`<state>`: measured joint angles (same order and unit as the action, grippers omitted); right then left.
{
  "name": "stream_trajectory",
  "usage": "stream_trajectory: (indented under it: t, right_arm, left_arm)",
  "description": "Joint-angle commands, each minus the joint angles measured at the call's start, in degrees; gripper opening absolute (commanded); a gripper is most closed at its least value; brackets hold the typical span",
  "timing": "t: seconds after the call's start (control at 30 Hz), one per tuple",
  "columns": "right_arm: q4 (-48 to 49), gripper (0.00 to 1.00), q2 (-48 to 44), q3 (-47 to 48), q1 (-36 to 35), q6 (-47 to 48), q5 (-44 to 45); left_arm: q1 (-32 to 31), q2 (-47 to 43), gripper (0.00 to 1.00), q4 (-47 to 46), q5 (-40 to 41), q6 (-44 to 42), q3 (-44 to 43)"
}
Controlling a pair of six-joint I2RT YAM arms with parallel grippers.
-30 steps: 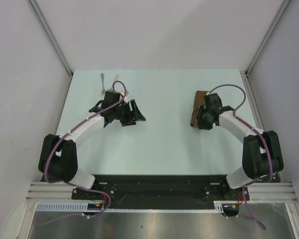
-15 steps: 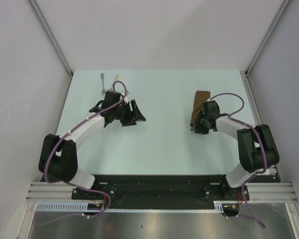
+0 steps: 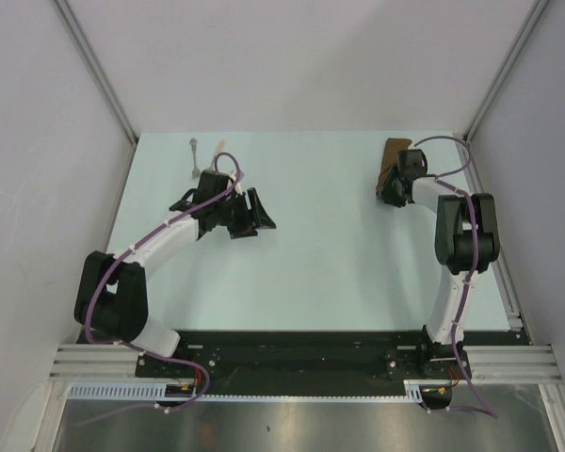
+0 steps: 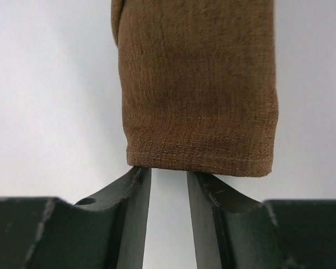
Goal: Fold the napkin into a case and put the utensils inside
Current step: Move the smaller rectangle folded napkin to the corner of the board.
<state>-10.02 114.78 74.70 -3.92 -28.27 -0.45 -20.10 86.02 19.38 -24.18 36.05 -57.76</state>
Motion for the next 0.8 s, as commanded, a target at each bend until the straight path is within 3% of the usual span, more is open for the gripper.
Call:
stream_trajectory:
  t: [0.0, 0.23, 0.37, 0.5, 0.57, 0.77]
  right_arm:
    - [-8.51, 0.37, 4.05, 8.08, 0.67, 6.29, -4.28]
    - [-7.65, 0.40, -10.26, 0.81, 1.45, 4.28, -12.37]
    - [-3.09, 0.41, -11.16, 1.06, 6.46, 3.66, -24.64]
    - [4.03, 0.38, -4.33, 5.18, 11.47, 2.17, -38.36]
    - [7.55, 0.29, 2.85, 8.34, 13.40, 0.94, -47.58]
    - [16.17, 0.25, 14.67, 11.88, 14.03, -4.76, -58.08]
  left_arm:
    - [-0.47, 0.11, 0.69, -0.57, 0.10, 0.60, -2.45]
    - [-1.26, -0.24, 0.69, -0.66, 0.28, 1.12, -2.09]
    - [-2.14, 0.55, 0.69, -0.74, -0.07, 1.56, -2.97]
    - [-2.40, 0.90, 0.70, -0.83, -0.60, 2.18, -3.85]
    - [-2.23, 1.43, 0.73, -0.48, -0.86, 2.09, -4.90]
    - [0.93, 3.45, 0.77, -1.27, -1.39, 3.76, -7.72]
